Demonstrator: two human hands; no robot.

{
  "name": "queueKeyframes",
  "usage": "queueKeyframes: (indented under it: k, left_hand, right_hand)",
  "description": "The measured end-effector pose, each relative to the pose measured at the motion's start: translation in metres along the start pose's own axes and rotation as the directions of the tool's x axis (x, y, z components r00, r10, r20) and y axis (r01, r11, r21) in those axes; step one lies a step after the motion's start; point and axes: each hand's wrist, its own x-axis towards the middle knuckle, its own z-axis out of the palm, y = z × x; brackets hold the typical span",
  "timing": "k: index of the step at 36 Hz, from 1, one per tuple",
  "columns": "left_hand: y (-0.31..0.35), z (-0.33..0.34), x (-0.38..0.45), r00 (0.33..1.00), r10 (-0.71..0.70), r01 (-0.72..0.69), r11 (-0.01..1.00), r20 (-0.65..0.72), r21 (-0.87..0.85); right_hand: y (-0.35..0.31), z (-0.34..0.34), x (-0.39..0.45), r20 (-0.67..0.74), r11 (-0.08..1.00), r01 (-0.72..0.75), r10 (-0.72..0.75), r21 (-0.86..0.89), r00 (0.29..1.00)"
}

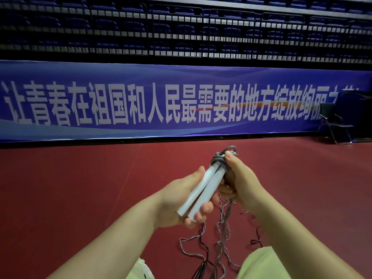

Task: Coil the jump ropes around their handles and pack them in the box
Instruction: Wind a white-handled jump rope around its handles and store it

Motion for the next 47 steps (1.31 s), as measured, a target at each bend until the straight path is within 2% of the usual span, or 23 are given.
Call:
queueKeyframes:
  k: [4,8,12,16,18,20,23,25,28,32,34,36,42,47]
  left_hand:
    - [-0.001,-0.003,0.007,0.971,0.064,-0.007,0.971,-0.231,0.239]
    - [-0.003,-0.006,0.008,0.951,0.109,0.013,0.92,-0.288,0.391]
    - [-0.004,-0.009,0.013,0.916,0.183,0.009,0.88,-0.357,0.475]
    - [-0.005,-0.013,0.017,0.878,0.241,0.027,0.838,-0.413,0.545]
    - [-0.005,-0.017,0.019,0.835,0.322,0.032,0.78,-0.446,0.625]
    - [-0.006,-0.022,0.02,0.774,0.421,0.078,0.678,-0.473,0.731]
    - [-0.008,-0.027,0.021,0.719,0.475,0.225,0.533,-0.508,0.816]
    - [-0.01,-0.027,0.021,0.705,0.487,0.325,0.426,-0.517,0.844]
    - [-0.012,-0.026,0.022,0.676,0.544,0.437,0.246,-0.496,0.865]
    - [-0.015,-0.021,0.024,0.652,0.639,0.503,0.038,-0.408,0.863]
    - [-0.016,-0.018,0.025,0.649,0.667,0.529,-0.048,-0.367,0.847]
    - [-0.015,-0.017,0.025,0.646,0.68,0.54,-0.087,-0.346,0.837]
    - [-0.014,-0.017,0.021,0.656,0.691,0.508,-0.108,-0.303,0.854]
    - [-0.014,-0.016,0.019,0.67,0.684,0.493,-0.12,-0.289,0.862]
  right_hand:
    - [-0.013,-0.022,-0.003,0.127,0.95,-0.006,0.048,-0.312,0.991]
    - [-0.02,-0.034,-0.008,0.094,0.802,0.019,0.046,-0.597,0.995]
    - [-0.016,-0.028,-0.008,-0.002,0.719,0.011,-0.017,-0.695,1.0]
    - [-0.001,-0.017,-0.004,-0.085,0.648,0.067,-0.201,-0.759,0.976]
    - [0.007,-0.011,-0.004,-0.128,0.675,0.085,-0.26,-0.733,0.957]
    - [0.012,-0.004,-0.005,-0.144,0.745,0.081,-0.233,-0.662,0.962]
    - [0.014,0.007,-0.006,-0.165,0.906,-0.039,-0.034,-0.422,0.986]
    - [0.015,0.009,-0.005,-0.195,0.953,-0.146,0.095,-0.266,0.976]
    - [0.018,0.007,-0.001,-0.187,0.974,-0.203,0.181,-0.104,0.965]
    - [0.024,0.003,0.003,-0.235,0.964,-0.225,0.187,-0.144,0.954]
    - [0.027,0.001,0.004,-0.252,0.973,-0.209,0.18,-0.095,0.951]
    - [0.029,-0.001,0.003,-0.235,0.977,-0.212,0.205,-0.004,0.95]
    - [0.027,-0.001,-0.002,-0.105,0.943,-0.244,0.272,0.225,0.957]
    - [0.027,-0.004,-0.001,-0.136,0.958,-0.234,0.257,0.165,0.957]
